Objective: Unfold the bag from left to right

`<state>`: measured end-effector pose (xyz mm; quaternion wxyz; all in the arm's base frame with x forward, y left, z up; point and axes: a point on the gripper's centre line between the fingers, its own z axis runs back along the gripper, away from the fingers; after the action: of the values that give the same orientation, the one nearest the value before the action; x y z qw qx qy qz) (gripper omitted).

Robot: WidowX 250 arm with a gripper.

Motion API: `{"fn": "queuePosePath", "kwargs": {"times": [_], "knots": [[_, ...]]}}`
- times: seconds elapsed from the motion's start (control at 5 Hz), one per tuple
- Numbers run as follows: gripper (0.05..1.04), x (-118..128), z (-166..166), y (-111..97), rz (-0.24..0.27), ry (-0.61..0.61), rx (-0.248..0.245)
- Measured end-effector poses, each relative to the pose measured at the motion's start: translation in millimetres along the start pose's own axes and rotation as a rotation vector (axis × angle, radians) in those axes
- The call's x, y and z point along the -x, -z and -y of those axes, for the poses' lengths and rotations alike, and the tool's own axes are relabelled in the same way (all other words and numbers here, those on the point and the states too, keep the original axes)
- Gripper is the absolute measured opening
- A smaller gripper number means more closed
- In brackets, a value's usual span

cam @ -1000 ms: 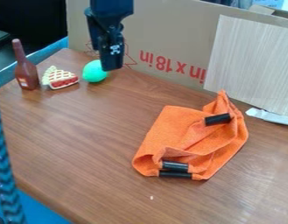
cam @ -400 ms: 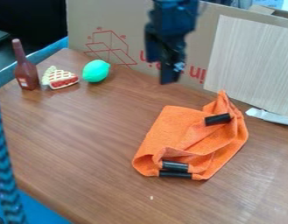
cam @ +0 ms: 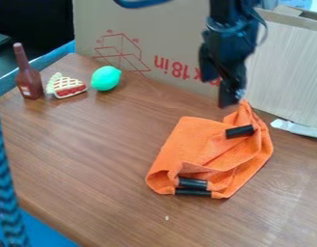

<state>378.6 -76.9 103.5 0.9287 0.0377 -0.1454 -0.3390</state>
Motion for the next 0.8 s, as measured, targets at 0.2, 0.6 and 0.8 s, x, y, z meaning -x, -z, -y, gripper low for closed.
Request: {"fn": "queuePosePath", "kwargs": {"times": [0.2,0.6,0.8], "knots": [[0.999,-15,2,19,0.047,-0.019,-0.021],[0.999,-34,25,44,0.082,0.089,0.013],[0.999,-36,31,44,0.090,0.132,0.036]]}}
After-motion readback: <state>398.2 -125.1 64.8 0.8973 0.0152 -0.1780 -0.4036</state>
